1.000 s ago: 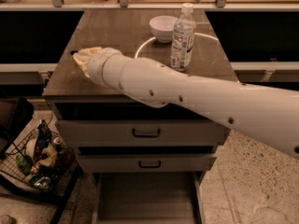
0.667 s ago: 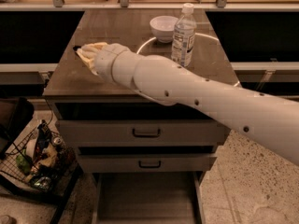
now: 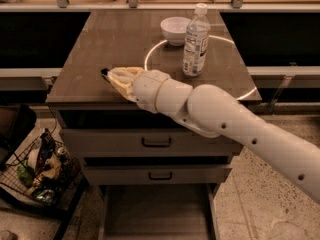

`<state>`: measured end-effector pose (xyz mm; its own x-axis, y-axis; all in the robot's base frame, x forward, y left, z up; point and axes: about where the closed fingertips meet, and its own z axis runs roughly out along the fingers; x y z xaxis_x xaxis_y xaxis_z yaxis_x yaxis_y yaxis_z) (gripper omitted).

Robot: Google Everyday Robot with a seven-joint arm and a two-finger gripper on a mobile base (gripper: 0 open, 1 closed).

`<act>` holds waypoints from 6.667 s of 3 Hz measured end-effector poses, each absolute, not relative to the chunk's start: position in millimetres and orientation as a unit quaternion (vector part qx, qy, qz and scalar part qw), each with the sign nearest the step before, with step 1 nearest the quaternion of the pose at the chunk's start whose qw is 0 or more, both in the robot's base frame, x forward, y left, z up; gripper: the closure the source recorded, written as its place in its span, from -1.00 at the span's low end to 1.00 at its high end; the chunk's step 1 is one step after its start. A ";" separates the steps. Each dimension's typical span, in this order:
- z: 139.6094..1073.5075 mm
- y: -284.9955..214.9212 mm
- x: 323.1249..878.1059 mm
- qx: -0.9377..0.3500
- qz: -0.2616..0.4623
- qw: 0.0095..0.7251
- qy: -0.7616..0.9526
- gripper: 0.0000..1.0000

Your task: Place rxbar blueberry into bottom drawer

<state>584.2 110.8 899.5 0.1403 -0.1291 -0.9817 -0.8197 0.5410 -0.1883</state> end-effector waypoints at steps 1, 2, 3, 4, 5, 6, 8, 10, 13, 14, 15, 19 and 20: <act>902.3 70.0 561.7 -0.388 0.268 0.644 0.602 1.00; 910.9 47.7 547.3 -0.400 0.259 0.636 0.607 1.00; 897.5 30.7 538.6 -0.417 0.275 0.611 0.614 1.00; 866.0 17.7 516.0 -0.427 0.311 0.584 0.617 1.00; 818.4 2.6 479.5 -0.408 0.356 0.566 0.622 1.00; 763.0 -9.4 437.2 -0.355 0.402 0.557 0.633 1.00; 667.2 -2.0 401.4 -0.281 0.472 0.506 0.665 1.00; 644.3 4.2 404.6 -0.274 0.469 0.502 0.673 1.00; 416.2 38.7 372.9 -0.286 0.438 0.416 0.744 1.00; 369.2 60.5 380.6 -0.302 0.442 0.379 0.755 1.00; 369.2 60.6 380.6 -0.302 0.442 0.379 0.755 1.00; 280.2 68.3 497.2 -0.255 0.476 0.373 0.755 1.00; 251.9 53.9 505.1 -0.252 0.452 0.361 0.776 1.00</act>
Offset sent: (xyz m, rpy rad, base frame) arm -0.0538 -0.0961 0.0204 -0.0833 0.0196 -0.0096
